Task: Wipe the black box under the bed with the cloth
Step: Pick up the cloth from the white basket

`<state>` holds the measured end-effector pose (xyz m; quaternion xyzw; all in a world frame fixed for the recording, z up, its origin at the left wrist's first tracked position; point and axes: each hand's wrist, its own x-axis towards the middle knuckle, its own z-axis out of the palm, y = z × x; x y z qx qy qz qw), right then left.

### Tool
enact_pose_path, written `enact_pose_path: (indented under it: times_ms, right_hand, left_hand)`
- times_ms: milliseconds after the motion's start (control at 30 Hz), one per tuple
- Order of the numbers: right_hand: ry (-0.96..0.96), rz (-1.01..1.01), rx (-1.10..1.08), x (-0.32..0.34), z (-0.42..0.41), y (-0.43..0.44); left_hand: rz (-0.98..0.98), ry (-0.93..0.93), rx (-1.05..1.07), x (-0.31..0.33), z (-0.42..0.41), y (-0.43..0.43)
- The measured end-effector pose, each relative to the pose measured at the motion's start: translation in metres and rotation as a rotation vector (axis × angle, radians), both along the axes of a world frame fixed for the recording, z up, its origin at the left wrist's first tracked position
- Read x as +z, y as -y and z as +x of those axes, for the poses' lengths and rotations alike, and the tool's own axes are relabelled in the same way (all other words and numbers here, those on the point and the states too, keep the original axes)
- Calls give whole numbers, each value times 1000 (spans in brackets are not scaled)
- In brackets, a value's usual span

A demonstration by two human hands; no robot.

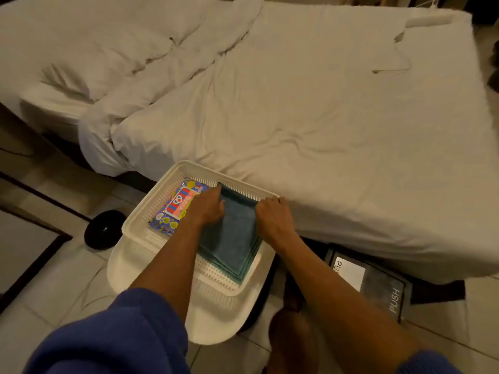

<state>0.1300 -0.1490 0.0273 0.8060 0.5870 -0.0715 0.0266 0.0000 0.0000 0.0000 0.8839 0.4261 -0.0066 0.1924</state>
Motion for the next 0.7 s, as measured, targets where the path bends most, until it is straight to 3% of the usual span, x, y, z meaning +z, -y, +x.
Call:
enact_pose_path:
  times_ms: [133,433,700]
  right_hand:
    - [120,-29,0,-10,-7,-11]
    - [96,40,-19,-22,1,-24]
    - [-115,190,-69,-20,7,-28]
  left_hand:
    - [5,121,161,-1,13,-13]
    - [-85,272,462,-12,22,-25]
    - [-197,210,126,21,-5,-35]
